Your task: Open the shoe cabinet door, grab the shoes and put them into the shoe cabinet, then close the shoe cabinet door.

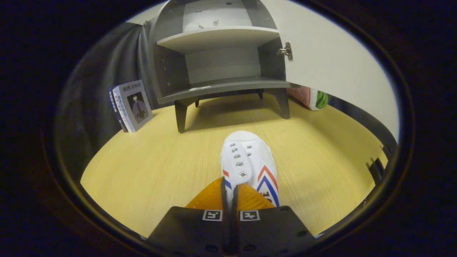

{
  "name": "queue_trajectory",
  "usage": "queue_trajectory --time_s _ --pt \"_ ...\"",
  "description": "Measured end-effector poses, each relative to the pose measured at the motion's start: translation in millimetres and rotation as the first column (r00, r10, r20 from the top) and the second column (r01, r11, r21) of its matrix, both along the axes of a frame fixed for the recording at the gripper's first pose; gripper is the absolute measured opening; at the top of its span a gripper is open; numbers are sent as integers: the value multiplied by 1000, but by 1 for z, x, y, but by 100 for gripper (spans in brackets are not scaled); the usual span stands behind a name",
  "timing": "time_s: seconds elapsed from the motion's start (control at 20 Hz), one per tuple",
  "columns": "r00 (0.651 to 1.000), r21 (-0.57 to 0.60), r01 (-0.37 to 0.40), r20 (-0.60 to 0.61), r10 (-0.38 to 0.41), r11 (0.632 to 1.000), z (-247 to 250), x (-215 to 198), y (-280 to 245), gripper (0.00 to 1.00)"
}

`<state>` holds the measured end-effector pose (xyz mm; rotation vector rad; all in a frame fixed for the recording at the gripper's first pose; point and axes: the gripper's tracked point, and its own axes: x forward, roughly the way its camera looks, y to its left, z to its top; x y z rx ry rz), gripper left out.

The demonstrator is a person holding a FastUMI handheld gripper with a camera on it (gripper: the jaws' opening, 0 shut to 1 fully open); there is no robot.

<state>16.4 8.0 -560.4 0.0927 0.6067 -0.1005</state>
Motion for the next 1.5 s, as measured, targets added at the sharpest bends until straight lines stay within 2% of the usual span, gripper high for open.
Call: queue_trajectory --time_s 0.15,0.3,0.5,0.65,0.85,1.05,1.2,1.5 --pt "1000 -49 -18 -25 17 999 4 -1 0 3" --pt "1000 -34 -10 -29 9 999 13 0 4 2" --pt "1000 -57 -17 -2 17 998 48 2 6 2" --pt "1000 -42 -13 19 14 999 89 4 15 2" --pt "994 -61 26 111 -20 998 183 21 20 2" --pt "969 -88 66 245 -43 994 291 57 20 2" --pt "947 -136 76 319 -29 988 352 90 23 2" --pt "932 -196 50 362 25 979 409 182 10 2"
